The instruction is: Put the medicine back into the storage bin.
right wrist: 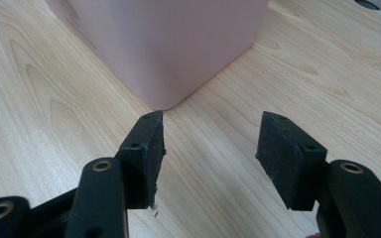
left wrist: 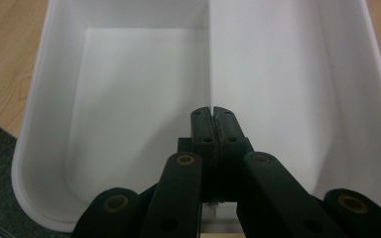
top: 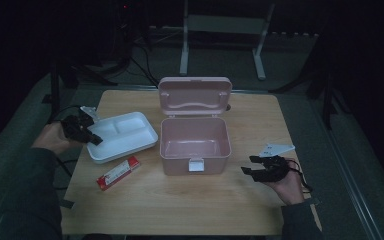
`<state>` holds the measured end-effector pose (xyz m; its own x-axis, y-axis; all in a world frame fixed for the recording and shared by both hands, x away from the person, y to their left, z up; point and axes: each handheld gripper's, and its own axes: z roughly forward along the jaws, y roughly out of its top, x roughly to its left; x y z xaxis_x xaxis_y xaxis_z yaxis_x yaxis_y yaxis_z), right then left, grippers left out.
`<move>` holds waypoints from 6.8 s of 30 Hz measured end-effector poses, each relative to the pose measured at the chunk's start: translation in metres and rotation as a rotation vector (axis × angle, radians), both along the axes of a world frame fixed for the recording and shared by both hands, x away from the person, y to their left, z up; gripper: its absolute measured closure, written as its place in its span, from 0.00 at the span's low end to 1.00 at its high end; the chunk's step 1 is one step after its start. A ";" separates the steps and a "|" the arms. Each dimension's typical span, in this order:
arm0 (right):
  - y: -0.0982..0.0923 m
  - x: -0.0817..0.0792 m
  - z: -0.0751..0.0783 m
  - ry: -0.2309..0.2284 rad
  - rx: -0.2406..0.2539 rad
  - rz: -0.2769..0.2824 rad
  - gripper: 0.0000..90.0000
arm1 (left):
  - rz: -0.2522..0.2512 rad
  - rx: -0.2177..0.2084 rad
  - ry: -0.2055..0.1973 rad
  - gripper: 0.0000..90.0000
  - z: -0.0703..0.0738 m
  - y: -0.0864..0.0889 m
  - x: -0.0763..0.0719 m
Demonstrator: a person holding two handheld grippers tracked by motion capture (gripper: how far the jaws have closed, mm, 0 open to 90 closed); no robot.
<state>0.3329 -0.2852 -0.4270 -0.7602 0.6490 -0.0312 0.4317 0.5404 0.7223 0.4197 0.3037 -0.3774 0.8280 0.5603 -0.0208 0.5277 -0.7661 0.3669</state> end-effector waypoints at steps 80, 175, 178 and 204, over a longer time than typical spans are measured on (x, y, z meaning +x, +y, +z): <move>-0.003 -0.002 0.002 0.014 -0.009 -0.006 0.46 | 0.050 0.054 0.011 0.51 -0.057 -0.057 -0.083; -0.005 -0.001 -0.002 0.023 -0.010 -0.007 0.46 | -0.137 0.105 0.065 0.56 -0.085 -0.108 -0.064; -0.005 -0.001 -0.002 0.023 -0.010 -0.006 0.46 | -0.159 0.109 0.066 0.56 -0.084 -0.112 -0.063; -0.007 -0.001 -0.002 0.026 -0.009 -0.007 0.46 | -0.244 0.044 -0.054 0.57 0.009 -0.100 -0.072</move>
